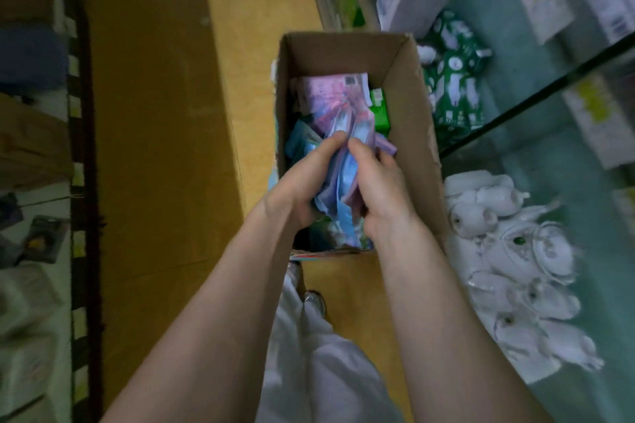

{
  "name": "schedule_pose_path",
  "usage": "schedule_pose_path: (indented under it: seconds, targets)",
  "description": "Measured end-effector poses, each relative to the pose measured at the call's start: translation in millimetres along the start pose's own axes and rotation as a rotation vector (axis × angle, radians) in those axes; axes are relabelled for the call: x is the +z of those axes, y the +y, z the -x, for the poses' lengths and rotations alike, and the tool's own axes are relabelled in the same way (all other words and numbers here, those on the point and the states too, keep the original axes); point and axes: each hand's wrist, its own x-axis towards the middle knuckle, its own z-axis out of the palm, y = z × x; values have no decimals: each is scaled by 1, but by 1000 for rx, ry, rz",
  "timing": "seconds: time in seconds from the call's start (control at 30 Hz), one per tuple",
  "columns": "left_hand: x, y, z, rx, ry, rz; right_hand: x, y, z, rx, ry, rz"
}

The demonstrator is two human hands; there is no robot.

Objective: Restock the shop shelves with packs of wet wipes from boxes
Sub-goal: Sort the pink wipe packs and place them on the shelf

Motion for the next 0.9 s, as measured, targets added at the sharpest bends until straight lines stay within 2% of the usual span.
schedule_pose_path:
  seconds: [0.2, 0.37, 0.67, 0.9]
  targets:
    - [-5, 38, 78, 222, 77, 65, 40, -38, 60, -179, -159, 84]
    - [-33, 60, 148, 372, 193, 144, 90, -53, 112, -270, -374, 101]
    - [-125, 76, 265, 570, 485, 199, 201, -45, 205, -251, -755, 300]
    - [-215, 74, 357, 703, 645, 345, 302, -13, 283, -283, -958, 376]
